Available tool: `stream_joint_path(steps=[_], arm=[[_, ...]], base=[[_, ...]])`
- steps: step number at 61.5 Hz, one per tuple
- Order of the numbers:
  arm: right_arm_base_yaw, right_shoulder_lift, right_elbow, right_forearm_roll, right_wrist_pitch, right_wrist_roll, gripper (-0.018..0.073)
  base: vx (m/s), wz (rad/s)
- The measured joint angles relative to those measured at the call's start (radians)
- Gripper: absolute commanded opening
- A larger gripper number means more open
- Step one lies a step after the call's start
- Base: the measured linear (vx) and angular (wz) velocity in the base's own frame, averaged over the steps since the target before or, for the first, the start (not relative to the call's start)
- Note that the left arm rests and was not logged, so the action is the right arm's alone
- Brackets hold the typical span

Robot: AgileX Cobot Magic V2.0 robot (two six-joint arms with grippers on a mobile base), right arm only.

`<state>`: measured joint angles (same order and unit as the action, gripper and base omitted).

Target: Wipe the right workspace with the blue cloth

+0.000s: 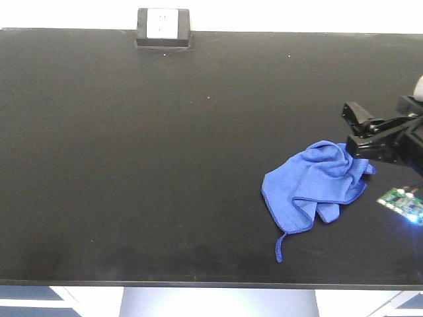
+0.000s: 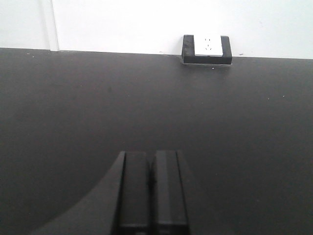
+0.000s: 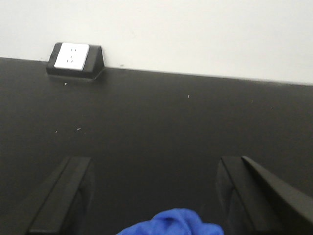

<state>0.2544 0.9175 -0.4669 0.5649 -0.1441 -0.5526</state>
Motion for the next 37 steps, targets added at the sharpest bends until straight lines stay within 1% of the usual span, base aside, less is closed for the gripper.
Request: stream_joint_path(steps=[2, 5, 8, 9, 12, 16, 20, 22, 24, 33, 37], arm=[[0.000, -0.015, 0.000, -0.029, 0.000, 0.002, 0.0491], [0.000, -0.049, 0.000, -0.108, 0.002, 0.013, 0.0447], [-0.002, -0.074, 0.000, -0.180, 0.003, 0.037, 0.0383], [-0.006, -0.096, 0.000, -0.232, 0.004, 0.049, 0.0351], [-0.022, -0.133, 0.000, -0.298, 0.014, 0.077, 0.0270], [-0.061, -0.202, 0.000, -0.433, 0.052, 0.134, 0.0141], [-0.103, -0.276, 0.000, -0.511, 0.108, 0.185, 0.0002], [-0.123, -0.308, 0.000, -0.537, 0.144, 0.210, -0.0015], [-0.147, -0.340, 0.000, -0.552, 0.176, 0.244, -0.0013], [-0.243, -0.507, 0.026, -0.635, 0.430, 0.387, -0.0011], [-0.271, -0.583, 0.067, -0.663, 0.476, 0.433, -0.0009]], base=[[0.00, 0.00], [0.00, 0.00], [0.00, 0.00], [0.00, 0.00], [0.00, 0.00], [0.00, 0.00], [0.00, 0.00], [0.00, 0.00], [0.00, 0.00], [0.00, 0.00], [0.00, 0.00]])
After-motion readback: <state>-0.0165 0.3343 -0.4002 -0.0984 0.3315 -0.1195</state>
